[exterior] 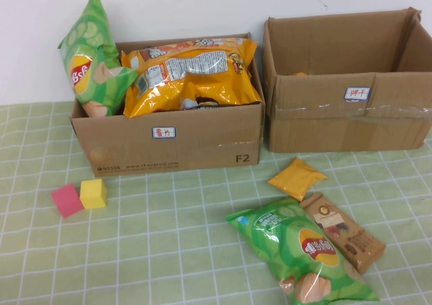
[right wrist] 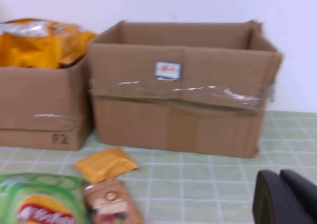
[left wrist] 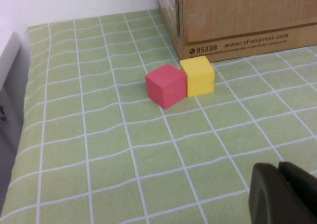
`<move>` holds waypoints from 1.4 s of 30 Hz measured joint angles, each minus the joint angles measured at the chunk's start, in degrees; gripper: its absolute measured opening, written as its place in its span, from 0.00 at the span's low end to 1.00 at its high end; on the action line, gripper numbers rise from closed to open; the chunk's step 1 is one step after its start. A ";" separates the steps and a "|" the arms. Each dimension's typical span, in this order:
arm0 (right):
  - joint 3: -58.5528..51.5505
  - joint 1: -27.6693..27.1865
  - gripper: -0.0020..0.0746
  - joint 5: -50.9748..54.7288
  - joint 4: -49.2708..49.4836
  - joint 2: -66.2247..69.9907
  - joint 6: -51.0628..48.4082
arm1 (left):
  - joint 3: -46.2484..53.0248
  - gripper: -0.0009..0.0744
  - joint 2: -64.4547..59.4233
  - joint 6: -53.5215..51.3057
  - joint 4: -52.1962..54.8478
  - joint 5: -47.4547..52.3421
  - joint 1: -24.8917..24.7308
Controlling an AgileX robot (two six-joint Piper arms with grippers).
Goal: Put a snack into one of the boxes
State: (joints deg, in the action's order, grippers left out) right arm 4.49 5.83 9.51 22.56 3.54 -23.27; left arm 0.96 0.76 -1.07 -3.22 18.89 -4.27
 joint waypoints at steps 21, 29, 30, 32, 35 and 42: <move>-5.99 -2.11 0.02 9.43 -26.44 -4.28 37.33 | 0.00 0.01 0.00 -0.38 -0.12 0.13 0.00; -5.90 -2.11 0.02 9.69 -26.79 -4.28 35.80 | 0.00 0.01 0.00 -0.38 -0.12 0.13 0.00; -5.90 -2.11 0.02 9.69 -26.53 -4.28 35.07 | 0.00 0.01 0.00 -0.38 -0.12 0.13 0.00; -5.90 -2.11 0.02 9.77 -25.97 -4.28 32.64 | 0.00 0.01 0.00 -0.47 -0.12 0.13 0.00; -5.88 -2.11 0.02 9.77 -25.38 -4.28 30.50 | 0.00 0.01 0.00 -0.47 -0.12 0.13 0.00; -5.78 -2.11 0.02 9.91 -24.92 -4.28 29.67 | -0.07 0.01 0.00 -0.51 -0.12 0.13 0.00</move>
State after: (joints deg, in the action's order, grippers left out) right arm -1.28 3.72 19.42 -2.35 -0.74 6.39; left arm 0.88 0.76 -1.58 -3.34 19.02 -4.27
